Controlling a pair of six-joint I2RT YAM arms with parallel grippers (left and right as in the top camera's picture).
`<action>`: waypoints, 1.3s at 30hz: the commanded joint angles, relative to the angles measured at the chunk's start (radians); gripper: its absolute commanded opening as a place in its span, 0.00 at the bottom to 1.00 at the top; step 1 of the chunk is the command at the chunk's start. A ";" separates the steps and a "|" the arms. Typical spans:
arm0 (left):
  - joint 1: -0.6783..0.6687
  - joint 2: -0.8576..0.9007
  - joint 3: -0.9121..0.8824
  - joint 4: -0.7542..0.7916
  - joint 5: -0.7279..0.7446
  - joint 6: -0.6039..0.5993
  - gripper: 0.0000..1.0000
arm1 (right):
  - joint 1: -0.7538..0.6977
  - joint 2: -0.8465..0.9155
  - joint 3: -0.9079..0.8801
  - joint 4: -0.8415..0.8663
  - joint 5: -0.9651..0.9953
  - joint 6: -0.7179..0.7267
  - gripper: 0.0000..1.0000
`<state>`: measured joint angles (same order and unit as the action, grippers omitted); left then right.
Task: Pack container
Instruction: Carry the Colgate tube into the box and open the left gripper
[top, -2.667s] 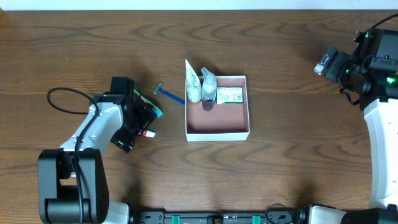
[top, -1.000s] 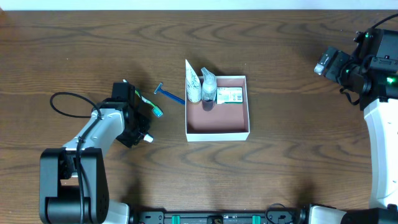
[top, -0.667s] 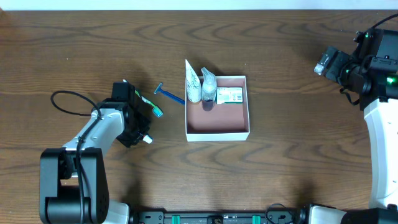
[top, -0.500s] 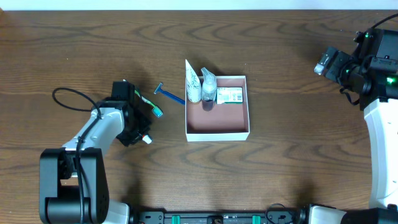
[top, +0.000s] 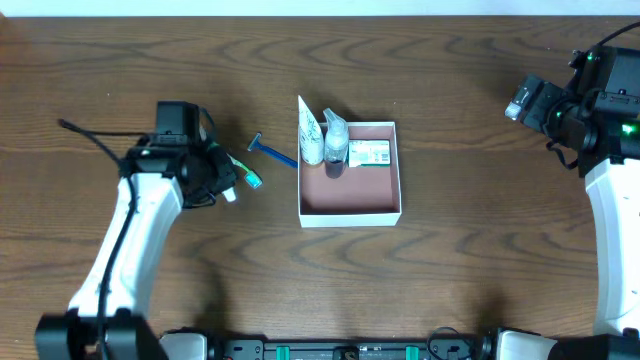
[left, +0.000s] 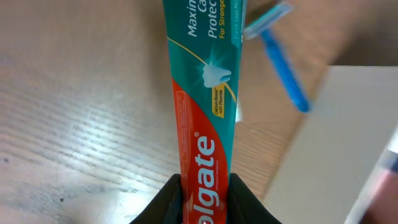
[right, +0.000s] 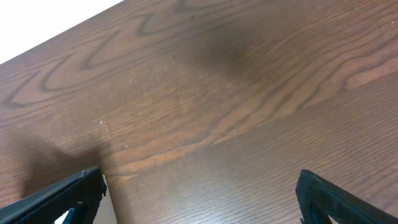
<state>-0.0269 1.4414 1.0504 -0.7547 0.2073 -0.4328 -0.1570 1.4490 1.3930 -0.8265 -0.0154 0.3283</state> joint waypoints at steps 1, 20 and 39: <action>-0.028 -0.071 0.039 -0.008 0.021 0.085 0.23 | -0.006 -0.003 0.013 -0.002 -0.003 -0.011 0.99; -0.541 -0.248 0.049 0.034 -0.248 0.197 0.23 | -0.006 -0.003 0.013 -0.002 -0.003 -0.011 0.99; -0.824 -0.198 0.050 0.137 -0.517 0.205 0.23 | -0.006 -0.003 0.013 -0.002 -0.003 -0.011 0.99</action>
<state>-0.8356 1.2148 1.0760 -0.6319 -0.2409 -0.2451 -0.1570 1.4490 1.3930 -0.8265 -0.0158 0.3283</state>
